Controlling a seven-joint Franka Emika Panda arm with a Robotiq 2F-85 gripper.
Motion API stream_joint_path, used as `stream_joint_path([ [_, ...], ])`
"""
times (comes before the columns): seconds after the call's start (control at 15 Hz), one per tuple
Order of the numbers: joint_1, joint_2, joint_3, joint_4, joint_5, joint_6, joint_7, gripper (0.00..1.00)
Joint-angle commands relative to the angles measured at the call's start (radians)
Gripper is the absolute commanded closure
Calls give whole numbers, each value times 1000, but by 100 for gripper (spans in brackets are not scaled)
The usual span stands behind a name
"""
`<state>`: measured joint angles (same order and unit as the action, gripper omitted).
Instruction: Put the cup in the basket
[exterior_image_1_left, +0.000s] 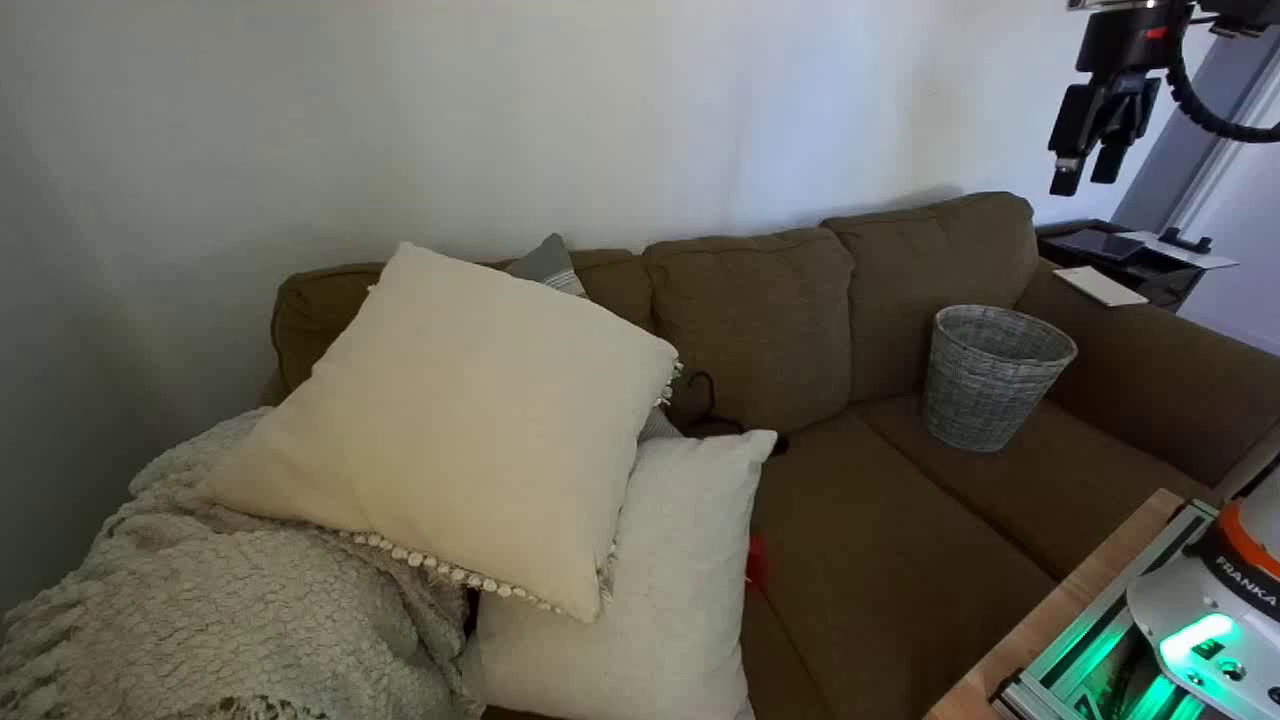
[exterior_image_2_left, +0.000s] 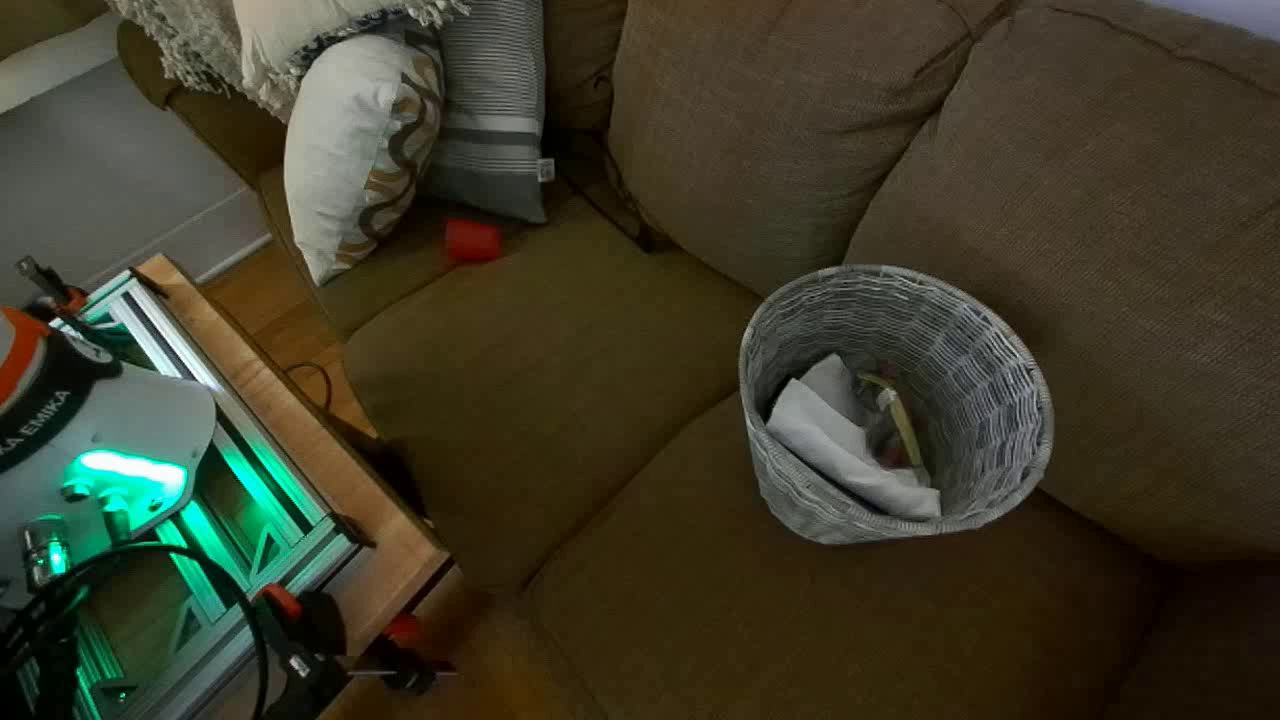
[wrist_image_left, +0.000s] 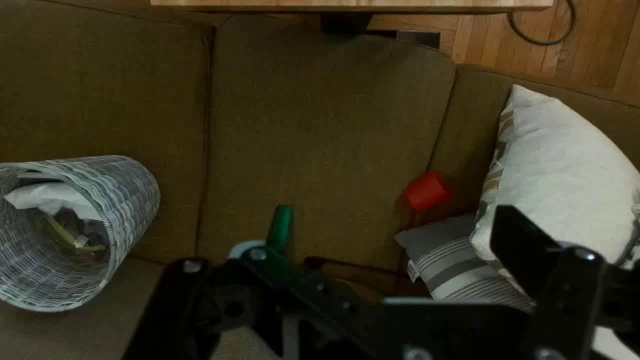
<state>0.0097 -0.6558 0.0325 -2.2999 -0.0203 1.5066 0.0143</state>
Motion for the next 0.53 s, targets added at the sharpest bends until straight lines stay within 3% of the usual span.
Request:
stream_joint_path([
  [0.0, 4, 1, -2, 3, -1, -3, 2, 0],
  [0.2, 28, 56, 8, 5, 28, 39, -13, 0],
  [0.47, 130, 201, 68, -11, 140, 171, -81, 0],
])
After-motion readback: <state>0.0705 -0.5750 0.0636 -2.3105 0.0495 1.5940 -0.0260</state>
